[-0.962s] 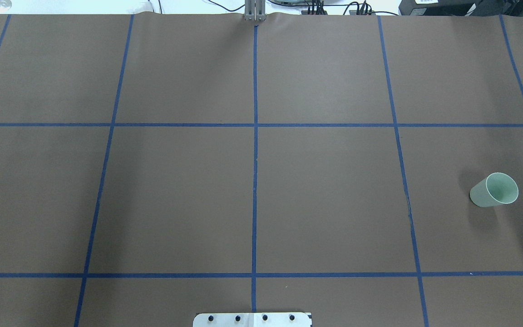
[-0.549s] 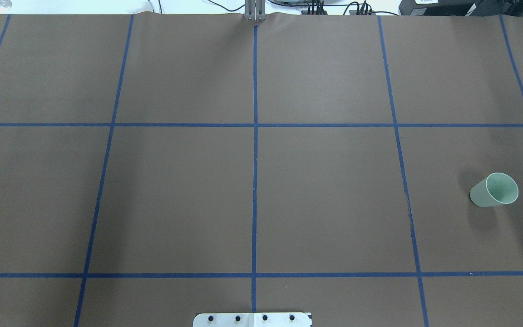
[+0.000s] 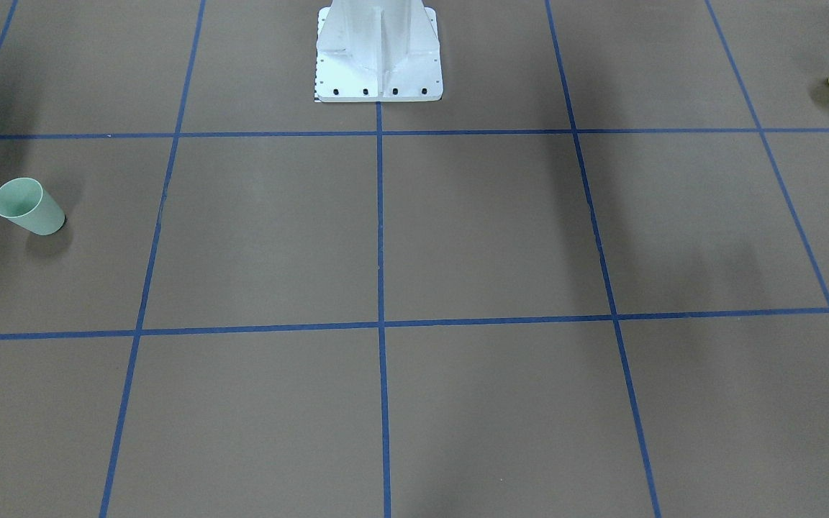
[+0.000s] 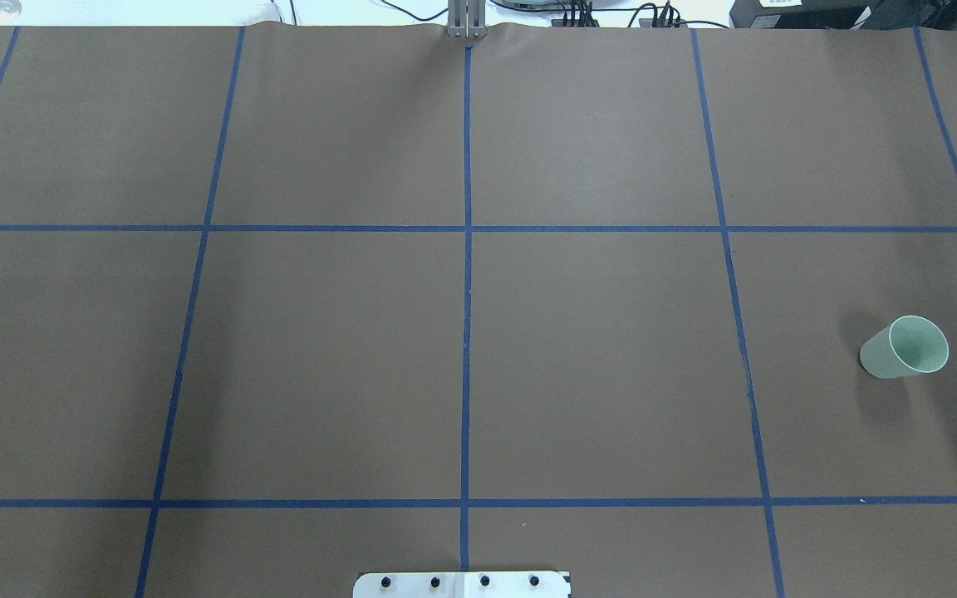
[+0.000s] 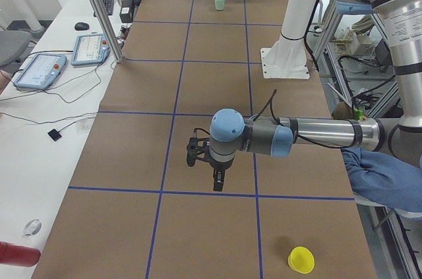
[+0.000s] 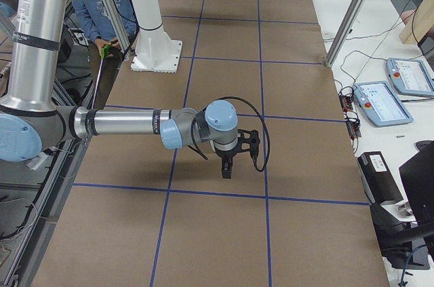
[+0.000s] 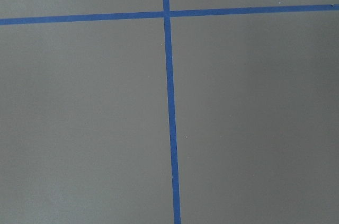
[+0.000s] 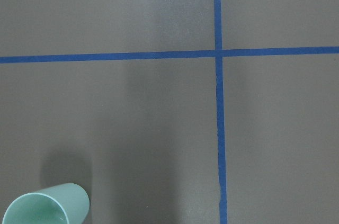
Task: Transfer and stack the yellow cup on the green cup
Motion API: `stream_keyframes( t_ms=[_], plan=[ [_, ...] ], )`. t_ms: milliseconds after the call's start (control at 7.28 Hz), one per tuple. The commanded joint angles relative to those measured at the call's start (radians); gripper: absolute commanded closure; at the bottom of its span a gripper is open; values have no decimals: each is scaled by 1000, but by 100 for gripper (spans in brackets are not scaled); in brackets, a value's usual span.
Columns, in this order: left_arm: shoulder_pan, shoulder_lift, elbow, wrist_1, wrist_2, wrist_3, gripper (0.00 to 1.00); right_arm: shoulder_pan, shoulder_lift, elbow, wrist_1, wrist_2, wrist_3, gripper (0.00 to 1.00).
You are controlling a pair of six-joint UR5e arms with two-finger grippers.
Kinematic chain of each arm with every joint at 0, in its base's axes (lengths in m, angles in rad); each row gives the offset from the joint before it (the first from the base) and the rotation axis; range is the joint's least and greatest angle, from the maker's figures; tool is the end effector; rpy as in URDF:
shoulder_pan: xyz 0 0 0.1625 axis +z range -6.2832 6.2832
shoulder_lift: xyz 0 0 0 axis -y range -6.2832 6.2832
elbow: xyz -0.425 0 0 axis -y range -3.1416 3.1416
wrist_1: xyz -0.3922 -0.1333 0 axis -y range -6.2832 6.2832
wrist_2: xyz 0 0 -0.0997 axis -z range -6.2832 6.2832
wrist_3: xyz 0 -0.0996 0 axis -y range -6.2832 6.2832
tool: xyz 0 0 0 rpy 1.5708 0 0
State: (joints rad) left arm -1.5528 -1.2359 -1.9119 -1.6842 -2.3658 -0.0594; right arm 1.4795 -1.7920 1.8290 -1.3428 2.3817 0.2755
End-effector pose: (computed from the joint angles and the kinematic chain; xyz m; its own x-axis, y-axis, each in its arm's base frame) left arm -0.0557 -0.3609 0.6188 0.6985 0.0387 -0.7146 0.0236 0.9967 0.0770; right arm 0.0232 -0.4167 0.6027 0.6674 0.0191 0.7445 -0.0972 0.9933 0.0617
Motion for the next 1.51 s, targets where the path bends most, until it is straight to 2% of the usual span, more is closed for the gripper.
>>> stream_keyframes(
  t_ms=[0, 137, 275, 549, 687, 962, 1236, 1374],
  plan=[
    [2, 4, 24, -14, 29, 0, 0, -2, 0, 1, 2, 39, -1, 0],
    [5, 6, 22, -18, 30, -19, 0, -7, 0, -1, 4, 60, 1, 0],
    [8, 6, 46, -29, 31, -146, 0, -8, 0, -1, 2, 77, 1, 0],
    [61, -13, 48, -138, 33, -546, 0, -10, -13, -4, 1, 97, 1, 0],
    [98, -13, 50, -202, 69, -735, 0, -10, -14, -11, 2, 97, 1, 0],
    [201, -2, 48, -271, 201, -983, 0, -27, -14, -22, 2, 88, -1, 0],
    [343, 6, 51, -273, 490, -1271, 0, -48, -12, -28, 5, 91, -1, 0],
    [393, 75, 48, -279, 585, -1359, 0, -62, -10, -25, 7, 94, -1, 0]
  ],
)
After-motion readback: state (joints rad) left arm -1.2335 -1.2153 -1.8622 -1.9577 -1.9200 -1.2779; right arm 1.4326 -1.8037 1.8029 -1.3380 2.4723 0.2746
